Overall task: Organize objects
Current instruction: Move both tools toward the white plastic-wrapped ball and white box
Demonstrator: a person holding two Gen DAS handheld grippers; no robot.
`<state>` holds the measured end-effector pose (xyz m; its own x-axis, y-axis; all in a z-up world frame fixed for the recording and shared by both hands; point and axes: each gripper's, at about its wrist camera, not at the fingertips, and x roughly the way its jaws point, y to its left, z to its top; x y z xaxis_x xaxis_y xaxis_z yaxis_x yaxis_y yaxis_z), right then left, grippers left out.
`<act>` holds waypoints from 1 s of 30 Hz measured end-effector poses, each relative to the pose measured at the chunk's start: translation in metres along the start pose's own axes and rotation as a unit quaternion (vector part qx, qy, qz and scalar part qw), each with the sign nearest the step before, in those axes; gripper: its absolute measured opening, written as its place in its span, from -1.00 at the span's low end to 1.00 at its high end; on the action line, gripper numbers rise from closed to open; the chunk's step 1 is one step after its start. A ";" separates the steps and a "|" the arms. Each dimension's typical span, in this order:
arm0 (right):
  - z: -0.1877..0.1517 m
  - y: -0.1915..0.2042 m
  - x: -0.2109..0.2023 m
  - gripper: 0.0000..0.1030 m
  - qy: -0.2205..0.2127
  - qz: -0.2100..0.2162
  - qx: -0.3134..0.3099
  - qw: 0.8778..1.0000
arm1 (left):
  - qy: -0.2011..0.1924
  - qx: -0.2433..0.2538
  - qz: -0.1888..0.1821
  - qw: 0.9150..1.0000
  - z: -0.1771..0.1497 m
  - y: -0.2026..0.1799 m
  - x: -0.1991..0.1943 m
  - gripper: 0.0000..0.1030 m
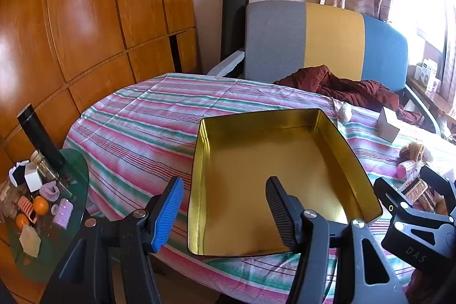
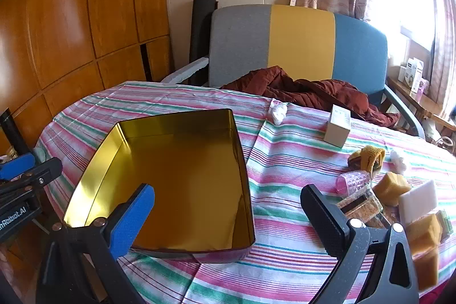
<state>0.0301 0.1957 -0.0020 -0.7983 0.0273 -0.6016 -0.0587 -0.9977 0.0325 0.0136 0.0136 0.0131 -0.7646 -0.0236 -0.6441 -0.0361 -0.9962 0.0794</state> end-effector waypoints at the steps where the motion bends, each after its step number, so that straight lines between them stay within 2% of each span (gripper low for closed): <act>1: 0.000 -0.004 0.000 1.00 0.001 -0.001 0.003 1.000 | -0.001 0.003 0.001 1.000 0.000 -0.001 -0.001 0.18; 12: -0.004 -0.027 0.001 1.00 0.006 -0.011 0.030 0.999 | 0.007 0.023 -0.010 1.000 -0.002 -0.010 0.002 0.18; 14: -0.006 -0.034 0.002 1.00 0.008 -0.015 0.036 0.999 | 0.014 0.023 -0.032 0.999 -0.002 -0.012 0.004 0.18; 16: -0.007 -0.043 0.003 1.00 0.010 -0.019 0.044 0.999 | 0.024 0.014 -0.078 0.997 -0.004 -0.011 0.007 0.19; 17: -0.008 -0.046 0.003 1.00 0.011 -0.021 0.046 0.999 | 0.034 0.006 -0.112 0.993 -0.004 -0.011 0.009 0.24; 18: -0.009 -0.047 0.003 1.00 0.012 -0.023 0.047 0.999 | 0.056 -0.008 -0.158 0.986 -0.005 -0.010 0.014 0.31; 19: -0.010 -0.053 0.005 1.00 0.015 -0.026 0.052 0.998 | 0.074 -0.016 -0.179 0.981 -0.006 -0.011 0.019 0.35; 20: -0.011 -0.054 0.005 1.00 0.016 -0.028 0.054 0.998 | 0.090 -0.022 -0.189 0.978 -0.007 -0.014 0.023 0.38; 22: -0.014 -0.063 0.006 1.00 0.020 -0.035 0.060 0.997 | 0.104 -0.015 -0.188 0.977 -0.009 -0.021 0.029 0.38; 27: -0.021 -0.092 0.005 1.00 0.030 -0.061 0.080 0.994 | 0.087 0.012 -0.212 0.973 -0.001 -0.040 0.032 0.35; 30: -0.026 -0.113 0.005 1.00 0.037 -0.076 0.095 0.992 | 0.095 0.028 -0.235 0.967 0.014 -0.052 0.037 0.36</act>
<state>0.0480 0.3065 -0.0298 -0.7262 0.1658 -0.6671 -0.2934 -0.9524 0.0826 -0.0220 0.0654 -0.0042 -0.5233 0.4095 -0.7473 -0.3898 -0.8949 -0.2175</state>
